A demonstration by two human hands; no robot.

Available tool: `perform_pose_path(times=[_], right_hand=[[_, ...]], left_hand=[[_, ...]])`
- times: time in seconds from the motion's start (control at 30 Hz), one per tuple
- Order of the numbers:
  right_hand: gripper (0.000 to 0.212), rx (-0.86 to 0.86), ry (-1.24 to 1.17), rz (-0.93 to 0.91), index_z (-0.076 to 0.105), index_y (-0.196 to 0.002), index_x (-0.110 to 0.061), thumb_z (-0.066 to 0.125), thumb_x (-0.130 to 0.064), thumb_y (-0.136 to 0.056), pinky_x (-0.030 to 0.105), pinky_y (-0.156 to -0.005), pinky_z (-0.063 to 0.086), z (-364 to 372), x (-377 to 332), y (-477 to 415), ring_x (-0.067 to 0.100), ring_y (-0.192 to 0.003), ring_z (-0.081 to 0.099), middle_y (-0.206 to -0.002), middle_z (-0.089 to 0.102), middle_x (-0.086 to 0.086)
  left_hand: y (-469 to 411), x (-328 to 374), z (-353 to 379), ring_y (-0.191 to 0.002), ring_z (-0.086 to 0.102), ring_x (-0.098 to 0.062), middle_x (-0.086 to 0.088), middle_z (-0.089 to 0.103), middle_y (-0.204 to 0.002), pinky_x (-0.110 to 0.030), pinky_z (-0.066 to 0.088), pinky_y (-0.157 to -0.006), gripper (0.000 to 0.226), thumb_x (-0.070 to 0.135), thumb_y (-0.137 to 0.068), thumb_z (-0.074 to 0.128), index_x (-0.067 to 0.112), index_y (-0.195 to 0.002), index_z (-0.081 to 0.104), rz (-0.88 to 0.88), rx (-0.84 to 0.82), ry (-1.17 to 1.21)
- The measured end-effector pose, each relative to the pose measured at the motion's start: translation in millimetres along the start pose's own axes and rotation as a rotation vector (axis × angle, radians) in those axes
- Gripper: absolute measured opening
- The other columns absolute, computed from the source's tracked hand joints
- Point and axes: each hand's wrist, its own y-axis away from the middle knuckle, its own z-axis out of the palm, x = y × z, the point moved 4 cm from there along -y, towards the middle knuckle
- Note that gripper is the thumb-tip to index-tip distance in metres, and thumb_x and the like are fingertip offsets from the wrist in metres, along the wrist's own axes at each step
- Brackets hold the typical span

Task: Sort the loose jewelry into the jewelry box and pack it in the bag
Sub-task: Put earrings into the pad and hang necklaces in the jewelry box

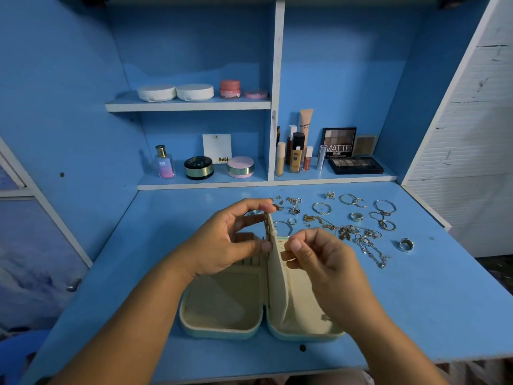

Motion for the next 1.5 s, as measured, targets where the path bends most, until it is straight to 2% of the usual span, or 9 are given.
perform_pose_path(times=[0.1, 0.2, 0.47, 0.7, 0.93, 1.17, 1.27, 1.4, 1.5], right_hand=[[0.014, 0.017, -0.027, 0.01, 0.061, -0.084, -0.008, 0.056, -0.021, -0.087, 0.023, -0.07, 0.052, 3.7, 3.4, -0.6, 0.004, -0.068, 0.062, -0.067, 0.066, -0.006], [0.013, 0.032, -0.049, 0.007, 0.061, -0.086, -0.006, 0.055, -0.016, -0.09, 0.022, -0.07, 0.052, 6.0, 4.1, -1.8, 0.004, -0.068, 0.062, -0.068, 0.067, -0.006], [0.013, 0.029, -0.049, 0.012, 0.063, -0.085, -0.009, 0.056, -0.018, -0.09, 0.022, -0.07, 0.052, 8.8, 3.9, -3.4, 0.007, -0.067, 0.06, -0.067, 0.065, -0.005], [0.015, 0.03, -0.031, 0.034, 0.065, -0.084, -0.011, 0.055, -0.017, -0.093, 0.022, -0.067, 0.051, 10.6, 5.9, -4.8, 0.01, -0.07, 0.062, -0.072, 0.068, -0.001], [0.014, 0.014, -0.001, 0.005, 0.065, -0.083, -0.009, 0.055, -0.014, -0.092, 0.013, -0.06, 0.044, 12.4, 4.1, -5.2, 0.0, -0.059, 0.055, -0.063, 0.063, -0.009], [0.021, -0.005, -0.062, 0.058, 0.067, -0.088, -0.007, 0.058, -0.026, -0.085, 0.019, -0.068, 0.051, 7.1, 4.2, -3.7, 0.01, -0.07, 0.063, -0.075, 0.069, 0.004], [0.014, -0.009, 0.049, 0.017, 0.066, -0.084, -0.009, 0.058, -0.018, -0.091, 0.018, -0.063, 0.048, 8.1, 2.5, -3.6, 0.006, -0.063, 0.058, -0.067, 0.064, -0.002], [0.017, -0.015, 0.145, 0.001, 0.062, -0.081, -0.011, 0.054, -0.018, -0.094, 0.01, -0.047, 0.035, 7.2, 0.8, -4.5, -0.002, -0.044, 0.044, -0.05, 0.053, -0.013], [0.017, -0.02, 0.153, 0.017, 0.062, -0.082, -0.013, 0.055, -0.025, -0.092, 0.014, -0.055, 0.041, 6.4, -1.6, -4.8, -0.001, -0.052, 0.049, -0.058, 0.058, -0.01]], left_hand=[[0.3, 0.1, 1.0, -0.129, 0.051, -0.007, 0.014, 0.055, -0.135, -0.027, 0.051, -0.094, 0.047, 0.004, -0.075, 0.071, 0.026, -0.115, 0.058, 0.007, 0.004, 0.0], [0.8, -0.1, 0.5, -0.132, 0.048, -0.008, 0.019, 0.057, -0.133, -0.032, 0.051, -0.098, 0.046, 0.01, -0.074, 0.073, 0.031, -0.113, 0.06, 0.004, 0.007, -0.009], [-1.8, 0.8, 1.2, -0.133, 0.047, -0.007, 0.021, 0.055, -0.134, -0.038, 0.048, -0.104, 0.051, 0.005, -0.078, 0.073, 0.046, -0.107, 0.064, 0.009, -0.006, -0.039], [-2.5, 0.3, 2.4, -0.133, 0.047, -0.007, 0.021, 0.055, -0.134, -0.04, 0.047, -0.105, 0.053, 0.003, -0.079, 0.074, 0.047, -0.107, 0.064, 0.009, -0.012, -0.043], [-3.8, 1.7, 3.1, -0.133, 0.047, -0.008, 0.02, 0.054, -0.136, -0.048, 0.046, -0.105, 0.048, 0.015, -0.074, 0.074, 0.046, -0.108, 0.063, -0.001, -0.005, -0.068], [-3.1, 1.2, 1.6, -0.133, 0.047, -0.008, 0.021, 0.054, -0.135, -0.049, 0.045, -0.106, 0.048, 0.013, -0.074, 0.074, 0.045, -0.109, 0.062, -0.006, -0.005, -0.084], [-4.0, 0.3, 2.1, -0.133, 0.047, -0.008, 0.02, 0.054, -0.136, -0.05, 0.045, -0.106, 0.049, 0.013, -0.074, 0.074, 0.046, -0.109, 0.062, -0.01, 0.0, -0.095], [-5.0, -0.6, 2.7, -0.133, 0.047, -0.008, 0.018, 0.053, -0.137, -0.05, 0.044, -0.107, 0.049, 0.015, -0.074, 0.074, 0.045, -0.11, 0.062, -0.012, 0.0, -0.117], [-5.0, -0.7, 4.0, -0.132, 0.048, -0.006, 0.018, 0.053, -0.138, -0.048, 0.044, -0.107, 0.049, 0.017, -0.076, 0.075, 0.044, -0.114, 0.061, -0.009, 0.003, -0.154]])
